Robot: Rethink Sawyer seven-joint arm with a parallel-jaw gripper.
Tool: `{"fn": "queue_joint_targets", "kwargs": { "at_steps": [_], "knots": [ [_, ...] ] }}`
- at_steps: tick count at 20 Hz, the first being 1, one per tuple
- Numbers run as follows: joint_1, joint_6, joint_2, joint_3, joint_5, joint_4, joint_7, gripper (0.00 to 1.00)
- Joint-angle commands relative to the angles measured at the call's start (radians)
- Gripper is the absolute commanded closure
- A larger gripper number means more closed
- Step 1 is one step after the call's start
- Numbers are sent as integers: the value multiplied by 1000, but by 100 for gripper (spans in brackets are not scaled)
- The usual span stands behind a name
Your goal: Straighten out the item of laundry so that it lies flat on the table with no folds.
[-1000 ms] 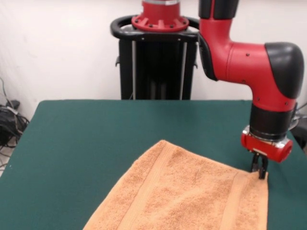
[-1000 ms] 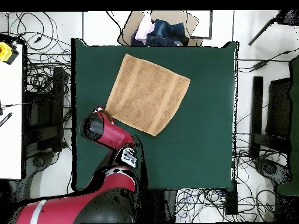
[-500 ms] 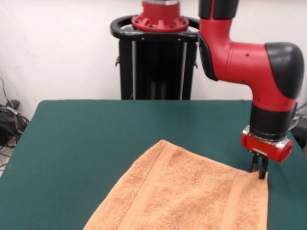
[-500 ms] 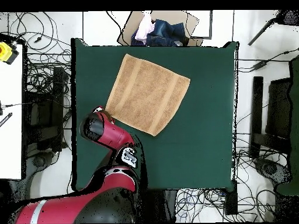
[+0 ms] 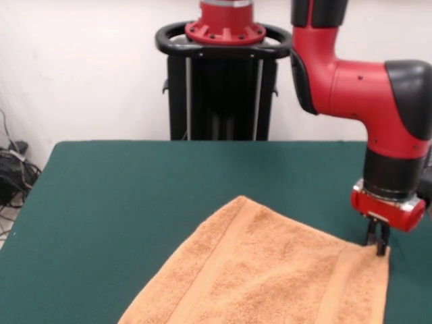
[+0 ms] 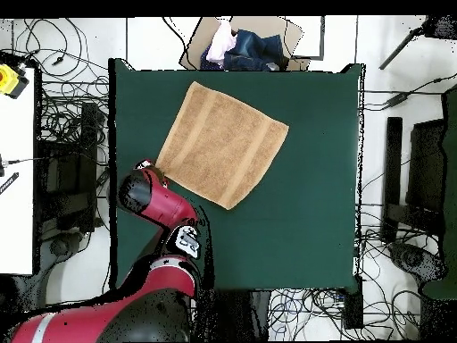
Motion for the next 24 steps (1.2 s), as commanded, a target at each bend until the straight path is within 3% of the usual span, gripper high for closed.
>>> {"fn": "queue_joint_targets", "kwargs": {
  "at_steps": [1,9,21,22,24],
  "knots": [
    [59,109,59,-6,121,-147,276,100],
    [136,262,119,-131,187,-317,370,100],
    [106,201,116,-115,184,-278,327,100],
    [108,196,118,-121,182,-278,326,0],
    [93,167,110,-100,190,-259,328,0]
  ]
}}
